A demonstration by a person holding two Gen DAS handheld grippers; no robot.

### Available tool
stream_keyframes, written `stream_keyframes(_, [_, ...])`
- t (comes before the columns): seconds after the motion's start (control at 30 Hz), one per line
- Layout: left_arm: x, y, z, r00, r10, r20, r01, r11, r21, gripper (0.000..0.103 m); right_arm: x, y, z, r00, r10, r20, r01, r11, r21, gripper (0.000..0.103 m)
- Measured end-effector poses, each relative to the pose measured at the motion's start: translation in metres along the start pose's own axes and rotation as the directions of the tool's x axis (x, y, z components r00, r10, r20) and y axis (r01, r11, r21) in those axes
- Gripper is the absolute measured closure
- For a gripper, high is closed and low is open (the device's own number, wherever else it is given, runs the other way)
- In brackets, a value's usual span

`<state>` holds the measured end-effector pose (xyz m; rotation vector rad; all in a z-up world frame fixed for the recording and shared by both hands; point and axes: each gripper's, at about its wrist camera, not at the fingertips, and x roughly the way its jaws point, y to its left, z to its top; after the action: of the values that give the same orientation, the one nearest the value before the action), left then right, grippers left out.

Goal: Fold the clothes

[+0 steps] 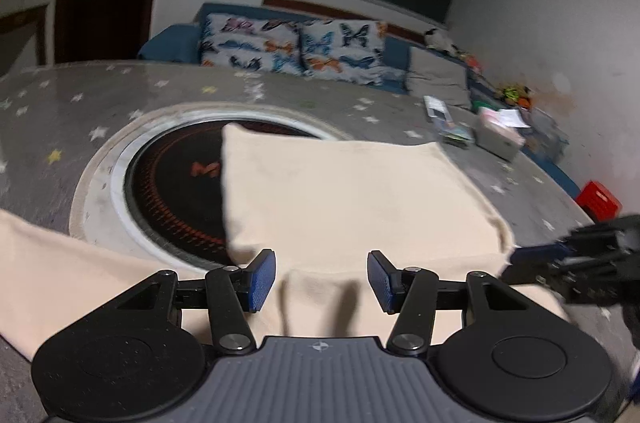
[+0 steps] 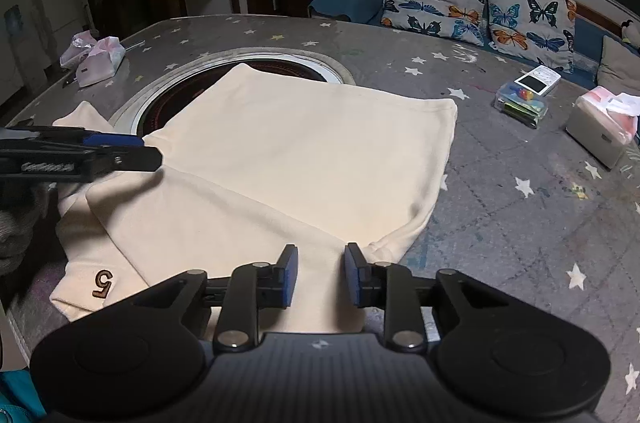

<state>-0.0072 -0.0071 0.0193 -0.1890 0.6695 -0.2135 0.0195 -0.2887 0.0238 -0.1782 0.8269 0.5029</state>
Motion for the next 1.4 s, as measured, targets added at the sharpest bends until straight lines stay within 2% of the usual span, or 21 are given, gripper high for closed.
stream_keyframes(0.17, [-0.004, 0.007, -0.002, 1.000, 0.001, -0.001, -0.001, 0.999, -0.040, 0.049, 0.000, 0.000, 0.000, 1.000, 0.001, -0.003, -0.001, 1.000, -0.004, 0.076])
stream_keyframes(0.33, [-0.023, 0.013, -0.006, 0.999, 0.017, 0.033, -0.015, 0.999, -0.052, 0.047, 0.000, 0.001, 0.000, 1.000, 0.001, -0.002, -0.001, 1.000, -0.012, 0.076])
stream_keyframes(0.47, [-0.047, 0.024, -0.010, 0.987, 0.128, 0.094, -0.124, 0.991, -0.050, 0.047, -0.001, 0.001, 0.000, 1.000, 0.003, 0.002, -0.003, 1.000, -0.013, 0.076])
stream_keyframes(0.57, [-0.059, 0.043, -0.012, 0.954, 0.273, 0.121, -0.263, 0.960, -0.092, 0.047, -0.002, 0.002, 0.000, 1.000, 0.005, 0.005, -0.005, 1.000, -0.015, 0.076])
stream_keyframes(0.7, [-0.065, 0.080, -0.012, 0.880, 0.465, 0.100, -0.444, 0.878, -0.179, 0.047, -0.004, 0.003, 0.001, 1.000, 0.009, 0.009, -0.009, 1.000, -0.020, 0.076])
stream_keyframes(0.83, [-0.069, 0.117, -0.013, 0.814, 0.579, 0.051, -0.548, 0.794, -0.263, 0.047, -0.006, 0.004, 0.001, 1.000, 0.012, 0.014, -0.011, 1.000, -0.022, 0.076])
stream_keyframes(0.93, [-0.072, 0.136, -0.016, 0.787, 0.616, 0.034, -0.578, 0.755, -0.309, 0.049, -0.007, 0.004, 0.001, 1.000, 0.012, 0.016, -0.012, 1.000, -0.021, 0.076])
stream_keyframes(1.1, [-0.073, 0.147, -0.019, 0.789, 0.614, 0.028, -0.571, 0.749, -0.337, 0.054, -0.008, 0.006, 0.001, 1.000, 0.014, 0.015, -0.013, 1.000, -0.025, 0.076])
stream_keyframes(1.13, [-0.074, 0.147, -0.019, 0.790, 0.612, 0.032, -0.568, 0.751, -0.337, 0.058, -0.009, 0.007, 0.001, 1.000, 0.014, 0.016, -0.014, 1.000, -0.025, 0.076])
stream_keyframes(1.23, [-0.072, 0.150, -0.019, 0.794, 0.606, 0.043, -0.558, 0.755, -0.343, 0.079, -0.009, 0.009, 0.002, 1.000, 0.016, 0.018, -0.015, 1.000, -0.027, 0.076])
stream_keyframes(1.33, [-0.073, 0.153, -0.018, 0.802, 0.595, 0.052, -0.542, 0.762, -0.354, 0.091, -0.011, 0.010, 0.002, 1.000, 0.016, 0.022, -0.016, 1.000, -0.027, 0.076])
stream_keyframes(1.4, [-0.076, 0.150, -0.016, 0.812, 0.580, 0.069, -0.524, 0.776, -0.351, 0.095, -0.012, 0.010, 0.001, 1.000, 0.017, 0.025, -0.016, 1.000, -0.026, 0.076])
